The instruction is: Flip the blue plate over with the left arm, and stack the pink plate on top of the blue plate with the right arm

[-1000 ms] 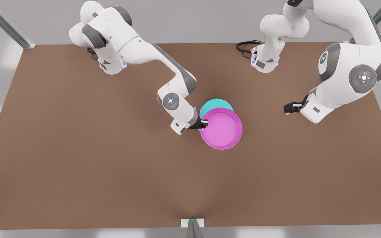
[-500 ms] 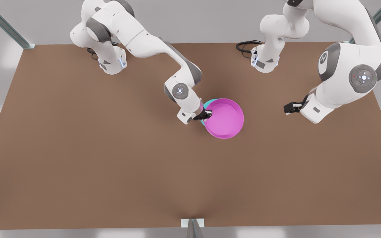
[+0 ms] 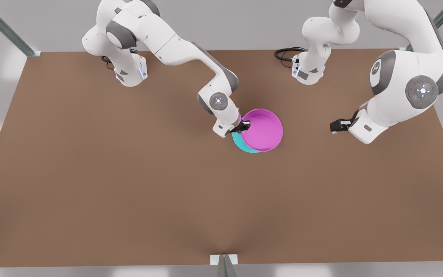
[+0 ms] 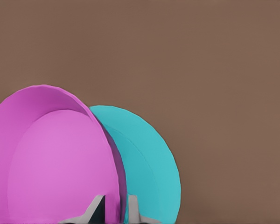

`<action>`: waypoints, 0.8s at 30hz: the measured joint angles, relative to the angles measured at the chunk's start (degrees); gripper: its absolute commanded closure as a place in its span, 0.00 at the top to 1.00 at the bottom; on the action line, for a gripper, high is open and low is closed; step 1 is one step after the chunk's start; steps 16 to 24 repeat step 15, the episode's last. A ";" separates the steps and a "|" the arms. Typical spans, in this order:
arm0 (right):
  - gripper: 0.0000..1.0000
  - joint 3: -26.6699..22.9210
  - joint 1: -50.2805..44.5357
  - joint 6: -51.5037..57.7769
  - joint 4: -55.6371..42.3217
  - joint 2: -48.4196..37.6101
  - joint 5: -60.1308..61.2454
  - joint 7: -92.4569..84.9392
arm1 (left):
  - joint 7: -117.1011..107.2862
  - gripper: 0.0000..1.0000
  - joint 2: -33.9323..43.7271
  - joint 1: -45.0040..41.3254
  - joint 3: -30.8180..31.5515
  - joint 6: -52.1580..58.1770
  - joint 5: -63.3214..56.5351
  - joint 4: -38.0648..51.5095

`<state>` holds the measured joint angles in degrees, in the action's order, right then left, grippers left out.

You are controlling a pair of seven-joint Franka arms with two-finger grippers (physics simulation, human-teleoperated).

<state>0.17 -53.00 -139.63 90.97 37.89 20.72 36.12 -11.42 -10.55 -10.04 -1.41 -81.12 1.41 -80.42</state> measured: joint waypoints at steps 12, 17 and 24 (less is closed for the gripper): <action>1.00 -6.59 33.18 19.98 24.96 -30.31 -10.30 -34.88 | 0.61 1.00 -0.28 -0.75 0.53 -0.09 0.48 2.72; 1.00 -6.63 51.27 27.45 21.41 -36.38 -19.99 -42.74 | 0.52 1.00 -0.31 -0.72 0.53 -0.09 0.65 2.72; 1.00 -6.63 51.27 27.45 21.41 -36.38 -19.99 -42.74 | 0.52 1.00 -0.31 -0.72 0.53 -0.09 0.65 2.72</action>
